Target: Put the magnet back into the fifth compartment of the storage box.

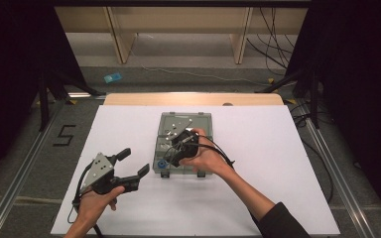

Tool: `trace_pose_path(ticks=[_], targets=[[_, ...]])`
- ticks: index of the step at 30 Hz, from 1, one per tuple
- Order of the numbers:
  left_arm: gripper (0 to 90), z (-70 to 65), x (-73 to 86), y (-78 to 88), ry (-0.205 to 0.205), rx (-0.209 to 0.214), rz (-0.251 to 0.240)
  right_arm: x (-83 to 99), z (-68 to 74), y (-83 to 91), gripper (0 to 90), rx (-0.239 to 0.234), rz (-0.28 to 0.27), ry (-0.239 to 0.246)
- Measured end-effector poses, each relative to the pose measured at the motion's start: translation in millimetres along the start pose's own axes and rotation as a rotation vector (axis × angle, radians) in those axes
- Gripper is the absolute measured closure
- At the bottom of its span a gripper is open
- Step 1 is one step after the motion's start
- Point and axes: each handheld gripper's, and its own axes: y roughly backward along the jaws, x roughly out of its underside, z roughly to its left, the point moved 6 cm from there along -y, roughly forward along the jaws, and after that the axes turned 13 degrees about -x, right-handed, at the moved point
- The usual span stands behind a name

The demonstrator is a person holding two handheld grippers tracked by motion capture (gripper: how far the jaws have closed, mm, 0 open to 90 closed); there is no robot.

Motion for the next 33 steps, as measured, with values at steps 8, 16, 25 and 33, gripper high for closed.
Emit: trace_pose_path(ticks=[8,16,25,33], targets=[[16.4,-1.1,0.7,-0.1,-0.006,0.003,0.006,11.2,1.7,10.8,29.9,0.012,-0.002,-0.01],[16.4,-1.7,1.0,-0.6,-0.009,0.004,0.008,25.5,0.5,31.3,29.1,0.048,-0.035,-0.031],[16.5,-1.9,0.5,-1.4,-0.002,0.01,-0.007,34.4,8.7,44.0,29.2,0.04,-0.049,-0.032],[16.4,-3.4,0.1,-0.3,-0.004,0.01,0.004,40.3,14.9,50.1,29.2,0.038,-0.069,-0.044]])
